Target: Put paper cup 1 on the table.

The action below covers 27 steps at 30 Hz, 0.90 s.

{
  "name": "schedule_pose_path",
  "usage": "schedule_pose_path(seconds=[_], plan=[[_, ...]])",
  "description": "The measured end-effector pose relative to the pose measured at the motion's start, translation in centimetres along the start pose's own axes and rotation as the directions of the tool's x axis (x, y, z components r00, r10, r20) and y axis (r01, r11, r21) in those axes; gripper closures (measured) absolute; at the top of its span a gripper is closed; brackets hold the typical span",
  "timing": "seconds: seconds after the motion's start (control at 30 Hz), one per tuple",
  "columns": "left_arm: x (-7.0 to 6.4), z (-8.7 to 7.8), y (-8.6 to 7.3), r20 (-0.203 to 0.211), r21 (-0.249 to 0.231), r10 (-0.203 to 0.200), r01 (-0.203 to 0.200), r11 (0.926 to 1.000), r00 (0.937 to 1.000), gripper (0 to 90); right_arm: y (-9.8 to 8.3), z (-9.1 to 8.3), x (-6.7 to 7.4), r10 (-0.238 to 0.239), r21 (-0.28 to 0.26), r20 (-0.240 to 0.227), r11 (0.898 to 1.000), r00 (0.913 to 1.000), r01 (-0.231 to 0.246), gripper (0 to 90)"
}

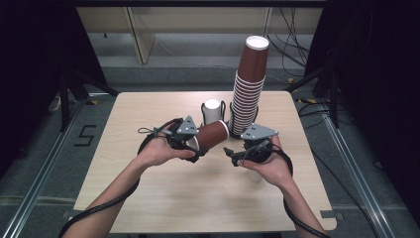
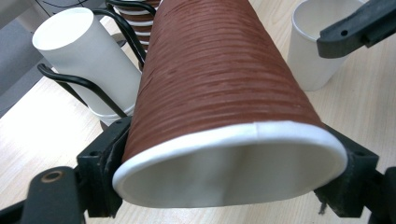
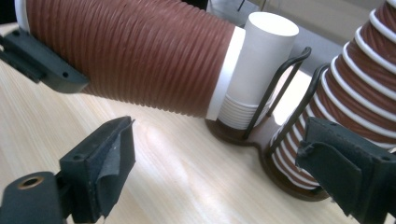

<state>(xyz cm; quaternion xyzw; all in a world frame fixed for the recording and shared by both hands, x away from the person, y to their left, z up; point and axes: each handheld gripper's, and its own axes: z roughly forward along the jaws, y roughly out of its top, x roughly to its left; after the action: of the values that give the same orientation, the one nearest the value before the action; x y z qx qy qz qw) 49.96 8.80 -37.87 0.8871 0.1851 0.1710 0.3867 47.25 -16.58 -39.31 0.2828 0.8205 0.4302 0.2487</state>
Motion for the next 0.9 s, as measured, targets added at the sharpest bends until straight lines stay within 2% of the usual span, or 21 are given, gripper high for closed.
schedule_pose_path(seconds=[0.03,0.1,0.17,0.2,0.53,0.57,0.6,0.63,0.73,0.77,0.87,0.9], plan=[[0.0,0.0,0.1,0.001,0.001,0.001,-0.001,1.0000,1.0000,17.9,0.0,0.0,0.1,0.006,0.009,-0.005,1.000,1.0000,-0.006,9.4],[-0.1,0.1,0.1,-0.003,0.006,0.003,-0.003,1.0000,1.0000,17.8,0.0,0.1,0.2,-0.025,0.005,-0.003,1.000,0.9997,0.025,7.5],[-0.2,0.1,0.2,0.003,0.005,0.001,-0.001,1.0000,1.0000,17.9,0.0,0.2,0.2,-0.034,0.012,-0.013,0.999,0.9993,0.034,6.2],[-0.1,0.1,0.3,0.006,0.008,0.006,-0.006,1.0000,1.0000,17.9,0.0,0.2,0.3,-0.027,0.013,-0.007,1.000,0.9996,0.027,5.7],[-0.3,0.1,0.8,0.019,0.025,0.005,-0.005,0.9997,0.9998,17.8,0.3,0.5,0.4,-0.087,0.036,0.002,0.996,0.9962,0.087,3.7],[-0.3,0.1,0.9,0.021,0.033,0.004,-0.005,0.9994,0.9998,17.8,0.3,0.5,0.5,-0.080,0.036,0.000,0.996,0.9968,0.080,3.7],[-0.3,0.1,1.0,0.022,0.037,0.008,-0.009,0.9993,0.9997,17.8,0.4,0.6,0.5,-0.102,0.036,0.006,0.994,0.9947,0.102,3.6],[-0.3,0.1,1.0,0.023,0.039,0.006,-0.007,0.9992,0.9997,17.8,0.4,0.6,0.6,-0.092,0.038,0.003,0.995,0.9958,0.091,3.5],[-0.3,0.2,1.1,0.027,0.051,0.010,-0.012,0.9986,0.9996,17.8,0.4,0.7,0.6,-0.120,0.040,0.004,0.992,0.9928,0.119,3.2],[-0.4,0.2,1.2,0.031,0.051,0.006,-0.008,0.9987,0.9995,17.8,0.4,0.7,0.7,-0.115,0.049,0.000,0.992,0.9934,0.115,3.0],[-0.4,0.3,1.3,0.035,0.058,0.003,-0.005,0.9983,0.9994,17.8,0.5,0.9,0.6,-0.155,0.044,0.010,0.987,0.9879,0.155,2.6],[-0.4,0.3,1.3,0.036,0.060,0.003,-0.005,0.9982,0.9994,17.8,0.5,0.9,0.8,-0.148,0.043,0.005,0.988,0.9890,0.148,2.5]])
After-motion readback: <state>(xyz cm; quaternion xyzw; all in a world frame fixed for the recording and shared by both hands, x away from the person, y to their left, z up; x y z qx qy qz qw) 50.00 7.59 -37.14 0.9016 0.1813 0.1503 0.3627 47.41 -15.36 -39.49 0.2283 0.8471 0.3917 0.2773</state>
